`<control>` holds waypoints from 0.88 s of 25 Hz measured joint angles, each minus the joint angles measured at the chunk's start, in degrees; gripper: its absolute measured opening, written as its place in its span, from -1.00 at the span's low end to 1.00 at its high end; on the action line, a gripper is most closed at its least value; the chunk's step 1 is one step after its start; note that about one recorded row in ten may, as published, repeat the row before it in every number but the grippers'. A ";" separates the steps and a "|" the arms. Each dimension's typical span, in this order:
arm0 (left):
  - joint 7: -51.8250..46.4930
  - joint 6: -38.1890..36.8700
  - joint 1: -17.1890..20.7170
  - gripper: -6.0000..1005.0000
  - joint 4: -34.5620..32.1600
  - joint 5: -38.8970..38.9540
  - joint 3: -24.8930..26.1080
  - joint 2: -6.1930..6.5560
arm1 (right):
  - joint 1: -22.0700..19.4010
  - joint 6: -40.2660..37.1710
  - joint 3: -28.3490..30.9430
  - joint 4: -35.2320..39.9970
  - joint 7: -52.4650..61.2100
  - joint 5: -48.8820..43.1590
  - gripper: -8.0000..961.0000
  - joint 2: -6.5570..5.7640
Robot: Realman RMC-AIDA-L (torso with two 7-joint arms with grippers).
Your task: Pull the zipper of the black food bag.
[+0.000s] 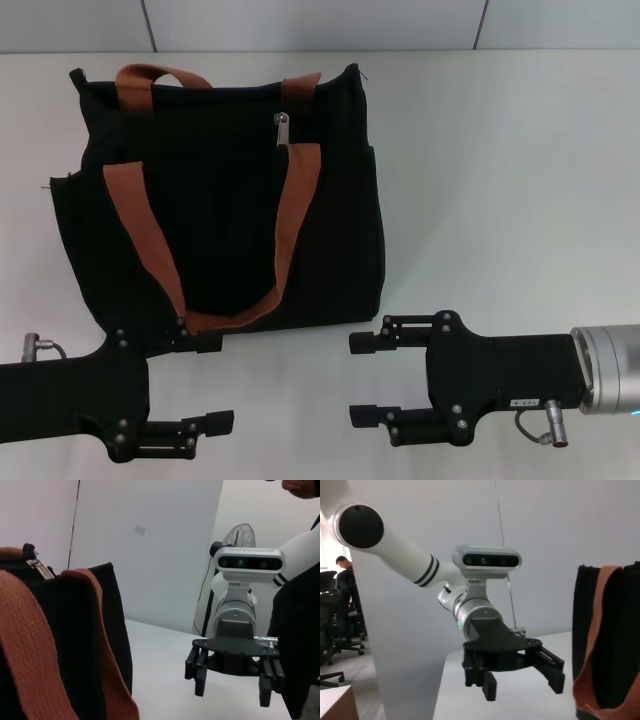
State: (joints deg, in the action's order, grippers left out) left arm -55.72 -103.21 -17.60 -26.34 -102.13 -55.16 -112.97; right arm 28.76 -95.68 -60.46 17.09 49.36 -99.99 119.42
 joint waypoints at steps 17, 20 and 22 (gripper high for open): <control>0.00 -0.75 -0.22 0.41 -0.20 -0.09 -0.04 -0.09 | -0.03 1.20 0.11 -0.13 -0.11 0.38 0.42 0.11; 0.00 -0.81 -0.20 0.41 -0.20 -0.09 -0.03 -0.08 | -0.02 1.20 0.10 -0.14 -0.11 0.41 0.42 0.11; 0.00 -0.83 -0.23 0.41 -0.20 -0.09 -0.03 -0.10 | -0.02 1.20 0.08 -0.14 -0.11 0.42 0.42 0.11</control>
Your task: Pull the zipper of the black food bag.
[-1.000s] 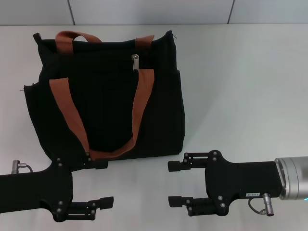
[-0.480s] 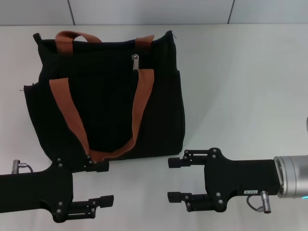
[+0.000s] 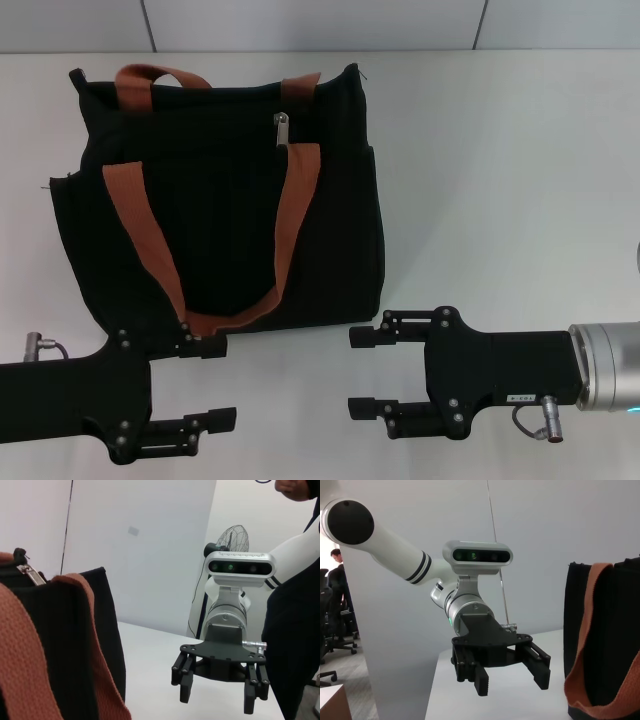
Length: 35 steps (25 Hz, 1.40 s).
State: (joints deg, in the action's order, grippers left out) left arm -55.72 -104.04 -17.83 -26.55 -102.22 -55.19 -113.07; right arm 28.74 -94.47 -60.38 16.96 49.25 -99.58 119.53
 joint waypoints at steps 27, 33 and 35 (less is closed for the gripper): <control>0.00 0.16 -0.05 0.41 0.00 0.00 0.00 -0.15 | 0.00 0.54 0.00 -0.09 0.11 0.00 0.42 0.01; 0.00 0.32 -0.19 0.41 0.00 0.00 0.00 -0.22 | 0.00 0.61 0.00 -0.09 0.11 0.00 0.42 0.07; 0.00 0.34 -0.19 0.41 0.00 0.01 0.00 -0.22 | 0.00 0.61 0.00 -0.09 0.11 0.00 0.42 0.08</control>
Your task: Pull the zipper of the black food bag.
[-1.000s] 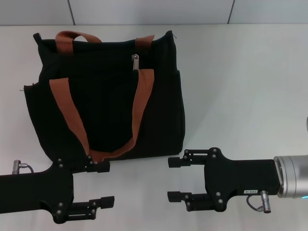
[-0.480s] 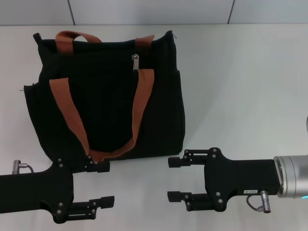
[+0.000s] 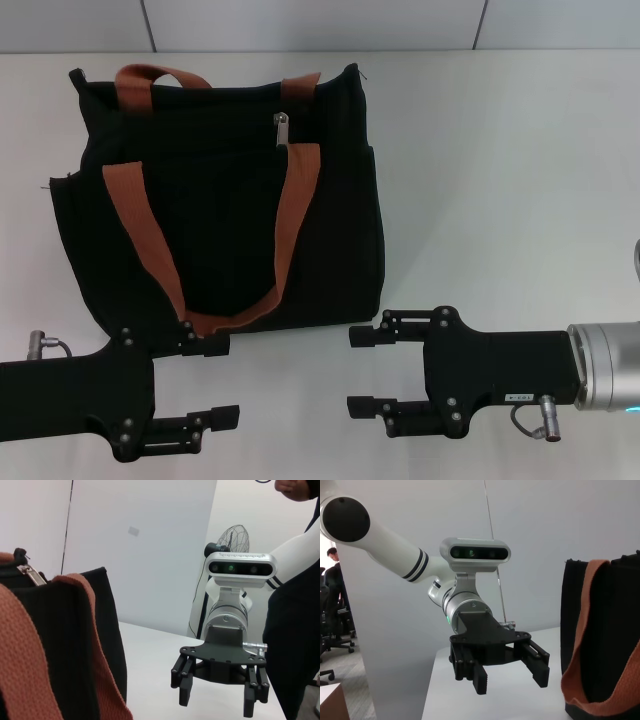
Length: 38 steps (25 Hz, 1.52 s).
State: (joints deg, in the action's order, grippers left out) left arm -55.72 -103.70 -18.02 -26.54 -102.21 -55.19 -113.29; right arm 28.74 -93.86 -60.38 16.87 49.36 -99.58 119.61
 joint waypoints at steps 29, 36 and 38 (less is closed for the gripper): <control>0.00 0.07 -0.09 0.41 -0.09 0.00 0.00 0.27 | 0.37 0.00 0.09 0.00 0.21 0.09 0.42 0.01; 0.00 0.10 -0.17 0.41 -0.17 0.00 -0.01 0.27 | 0.35 -0.01 0.09 0.00 0.38 0.09 0.42 0.01; 0.00 0.10 -0.18 0.41 -0.18 0.00 -0.01 0.27 | 0.35 -0.01 0.09 0.00 0.38 0.09 0.42 0.01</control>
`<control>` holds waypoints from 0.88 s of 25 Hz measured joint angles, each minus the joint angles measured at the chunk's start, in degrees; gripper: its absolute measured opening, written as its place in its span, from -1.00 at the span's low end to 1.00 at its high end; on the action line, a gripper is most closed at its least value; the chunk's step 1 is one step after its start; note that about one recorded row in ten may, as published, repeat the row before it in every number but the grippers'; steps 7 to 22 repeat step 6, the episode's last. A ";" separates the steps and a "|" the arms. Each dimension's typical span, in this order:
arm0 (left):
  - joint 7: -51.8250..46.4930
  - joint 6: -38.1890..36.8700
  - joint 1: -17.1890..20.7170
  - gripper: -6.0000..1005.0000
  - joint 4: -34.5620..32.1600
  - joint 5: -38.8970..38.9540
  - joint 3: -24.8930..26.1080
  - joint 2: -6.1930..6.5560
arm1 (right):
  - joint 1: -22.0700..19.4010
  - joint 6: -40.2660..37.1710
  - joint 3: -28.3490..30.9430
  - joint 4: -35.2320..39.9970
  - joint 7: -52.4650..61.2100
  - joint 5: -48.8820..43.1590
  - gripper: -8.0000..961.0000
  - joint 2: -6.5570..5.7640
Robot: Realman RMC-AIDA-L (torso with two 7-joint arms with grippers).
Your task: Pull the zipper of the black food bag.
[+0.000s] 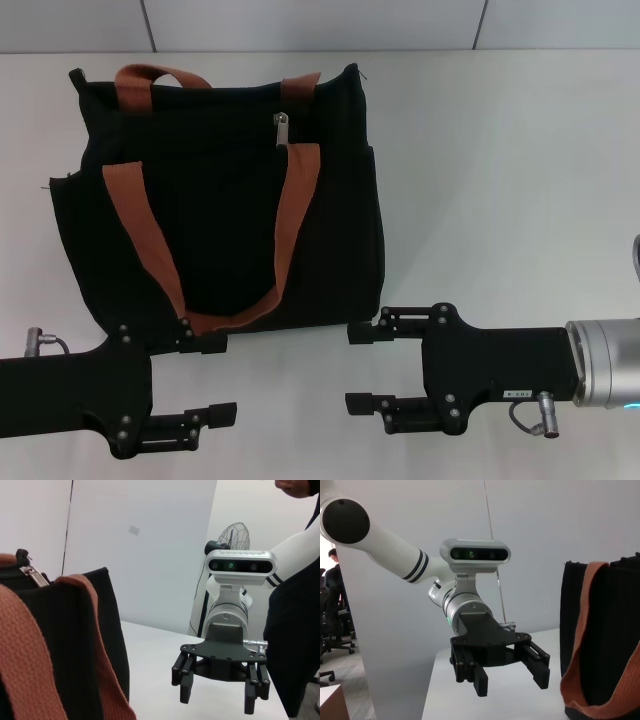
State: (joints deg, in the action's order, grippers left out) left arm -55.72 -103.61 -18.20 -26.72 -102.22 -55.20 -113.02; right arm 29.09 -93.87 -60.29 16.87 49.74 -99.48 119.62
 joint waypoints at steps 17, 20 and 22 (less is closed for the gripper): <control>0.00 -0.07 0.00 0.41 0.00 0.00 0.00 0.00 | 0.06 0.00 0.00 0.00 0.03 0.00 0.42 0.00; 0.00 -0.07 0.00 0.41 0.00 0.00 0.00 0.00 | 0.06 0.00 0.00 0.00 0.03 0.00 0.42 0.00; 0.00 -0.07 0.00 0.41 0.00 0.00 0.00 0.00 | 0.06 0.00 0.00 0.00 0.03 0.00 0.42 0.00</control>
